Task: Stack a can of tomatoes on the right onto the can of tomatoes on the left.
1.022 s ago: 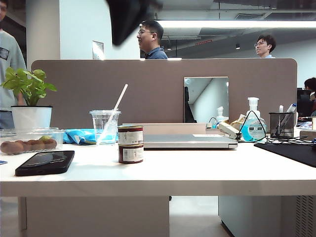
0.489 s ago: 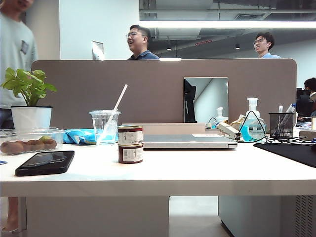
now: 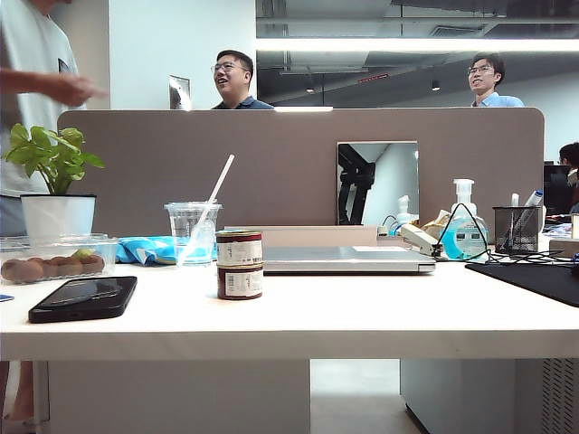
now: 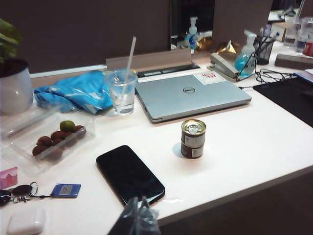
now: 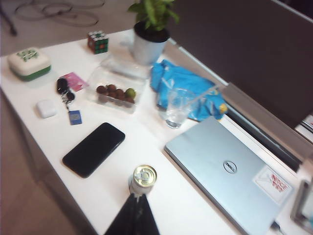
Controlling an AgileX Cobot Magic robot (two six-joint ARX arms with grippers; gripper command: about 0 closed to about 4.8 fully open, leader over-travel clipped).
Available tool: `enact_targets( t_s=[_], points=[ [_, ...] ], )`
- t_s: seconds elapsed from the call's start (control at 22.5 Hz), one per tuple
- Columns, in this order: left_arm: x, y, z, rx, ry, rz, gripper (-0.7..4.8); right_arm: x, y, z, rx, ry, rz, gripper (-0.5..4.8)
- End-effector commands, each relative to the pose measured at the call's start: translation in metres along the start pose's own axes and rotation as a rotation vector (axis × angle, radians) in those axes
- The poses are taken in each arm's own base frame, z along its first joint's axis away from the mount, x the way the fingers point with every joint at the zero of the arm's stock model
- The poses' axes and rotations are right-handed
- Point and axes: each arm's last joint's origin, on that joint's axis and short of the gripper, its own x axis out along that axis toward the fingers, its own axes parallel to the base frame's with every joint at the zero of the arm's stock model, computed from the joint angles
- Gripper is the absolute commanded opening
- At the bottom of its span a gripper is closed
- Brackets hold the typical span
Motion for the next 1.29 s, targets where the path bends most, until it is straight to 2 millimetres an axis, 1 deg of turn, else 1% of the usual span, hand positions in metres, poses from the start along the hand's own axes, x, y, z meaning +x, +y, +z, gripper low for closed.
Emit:
enact_targets(
  t_s=[0.04,0.22,0.27,0.31,0.4,0.49,0.53,0.58,0.62,0.67,0.71,0.8,0.93,1.07,1.2,1.29],
  points=[
    [0.003,0.000,-0.001,-0.047,0.007,-0.002,-0.03,-0.020,0.001,-0.024,0.077,-0.085,-0.072,-0.05],
    [0.005,0.001,-0.001,-0.058,0.001,-0.001,-0.02,-0.045,0.005,-0.068,0.151,-0.154,-0.101,-0.05],
    [0.007,0.001,-0.001,-0.056,-0.012,0.002,-0.02,-0.054,0.008,-0.089,0.183,-0.196,-0.105,-0.05],
    [0.011,0.002,-0.003,-0.057,-0.024,0.002,-0.02,-0.059,0.011,-0.105,0.192,-0.226,-0.110,-0.05],
    [0.026,0.004,-0.012,-0.062,-0.037,0.002,-0.02,-0.067,0.018,-0.142,0.209,-0.310,-0.122,-0.05],
    [0.035,0.005,-0.019,-0.065,-0.033,0.000,-0.02,-0.069,0.022,-0.162,0.219,-0.356,-0.128,-0.05],
    [0.044,0.005,-0.026,-0.110,-0.030,-0.004,-0.02,-0.070,0.026,-0.182,0.224,-0.382,-0.132,-0.05],
    [0.047,0.006,-0.029,-0.134,-0.030,-0.003,-0.02,-0.069,0.028,-0.190,0.223,-0.382,-0.132,-0.05],
    [0.055,0.007,-0.036,-0.174,-0.035,0.000,-0.02,-0.066,0.033,-0.208,0.220,-0.376,-0.119,-0.05],
    [0.059,0.007,-0.040,-0.180,-0.032,-0.001,-0.02,-0.063,0.036,-0.217,0.215,-0.372,-0.100,-0.05],
    [0.065,0.008,-0.048,-0.187,-0.020,-0.001,-0.01,-0.059,0.040,-0.230,0.210,-0.372,-0.080,-0.05],
    [0.073,0.008,-0.061,-0.197,0.017,0.002,-0.02,-0.049,0.047,-0.248,0.206,-0.375,-0.055,-0.04],
    [0.078,0.008,-0.073,-0.206,0.070,-0.003,-0.02,-0.031,0.054,-0.269,0.199,-0.348,-0.037,-0.04],
    [0.078,0.008,-0.074,-0.210,0.072,-0.003,-0.02,-0.017,0.062,-0.287,0.188,-0.294,-0.003,-0.04],
    [0.078,0.009,-0.074,-0.209,0.070,-0.003,-0.02,-0.009,0.065,-0.295,0.196,-0.306,0.003,-0.04],
    [0.078,0.008,-0.074,-0.209,0.070,-0.003,-0.02,-0.006,0.067,-0.298,0.228,-0.319,0.039,-0.04]
  ],
)
